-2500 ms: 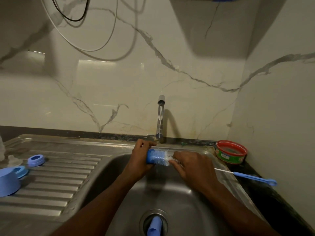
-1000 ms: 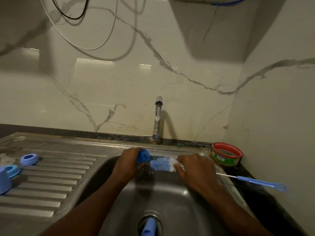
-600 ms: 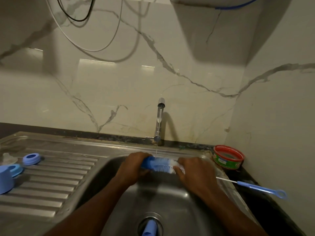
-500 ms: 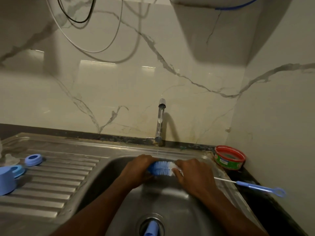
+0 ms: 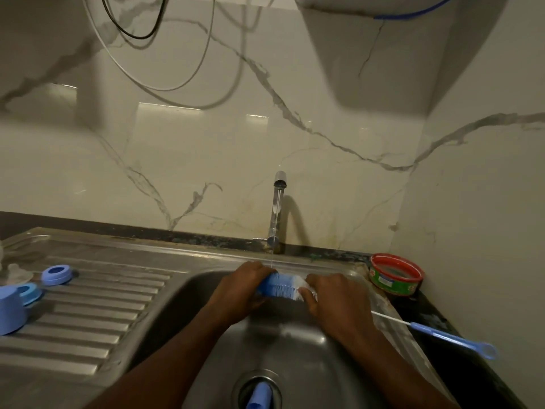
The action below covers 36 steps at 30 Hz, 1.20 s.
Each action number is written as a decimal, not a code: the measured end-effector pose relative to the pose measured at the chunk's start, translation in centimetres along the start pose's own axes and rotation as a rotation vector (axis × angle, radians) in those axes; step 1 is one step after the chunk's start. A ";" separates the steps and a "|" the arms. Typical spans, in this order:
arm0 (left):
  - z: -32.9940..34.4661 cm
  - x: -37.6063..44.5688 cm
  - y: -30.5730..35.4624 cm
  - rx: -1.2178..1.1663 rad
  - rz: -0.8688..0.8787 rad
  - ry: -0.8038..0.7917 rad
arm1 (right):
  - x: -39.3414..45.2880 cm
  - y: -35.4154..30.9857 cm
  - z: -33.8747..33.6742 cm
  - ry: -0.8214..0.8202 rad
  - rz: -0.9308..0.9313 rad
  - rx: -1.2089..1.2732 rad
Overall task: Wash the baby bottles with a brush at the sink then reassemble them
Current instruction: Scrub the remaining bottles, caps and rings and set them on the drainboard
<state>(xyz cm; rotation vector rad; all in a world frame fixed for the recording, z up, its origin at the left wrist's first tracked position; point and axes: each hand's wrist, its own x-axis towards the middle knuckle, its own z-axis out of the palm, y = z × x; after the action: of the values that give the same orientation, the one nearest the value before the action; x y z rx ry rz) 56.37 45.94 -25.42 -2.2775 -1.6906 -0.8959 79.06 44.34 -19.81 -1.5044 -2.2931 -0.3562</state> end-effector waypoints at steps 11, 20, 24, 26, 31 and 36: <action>-0.1 0.1 -0.8 -0.031 -0.184 0.133 | 0.1 0.1 -0.9 0.053 0.030 0.032; 0.0 0.3 -0.6 -0.040 -0.217 0.188 | 0.3 0.5 -0.9 0.079 0.033 0.048; 0.6 0.1 0.6 -0.006 -0.038 0.107 | 0.1 -0.1 -0.5 0.016 -0.048 0.021; 0.0 0.4 0.6 -0.009 -0.032 0.147 | 0.2 0.4 -0.9 0.037 0.004 0.017; -0.1 0.5 0.2 0.009 -0.087 0.212 | 0.0 0.3 -0.9 0.013 -0.020 0.042; 1.1 1.0 -0.4 -0.141 -0.175 0.163 | 0.3 -0.4 -0.8 0.043 -0.163 0.078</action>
<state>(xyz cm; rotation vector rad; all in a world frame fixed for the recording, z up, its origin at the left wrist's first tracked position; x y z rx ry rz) 56.56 47.43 -25.89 -2.0959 -1.8276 -1.2380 78.71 44.11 -19.01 -1.2644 -2.3738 -0.3352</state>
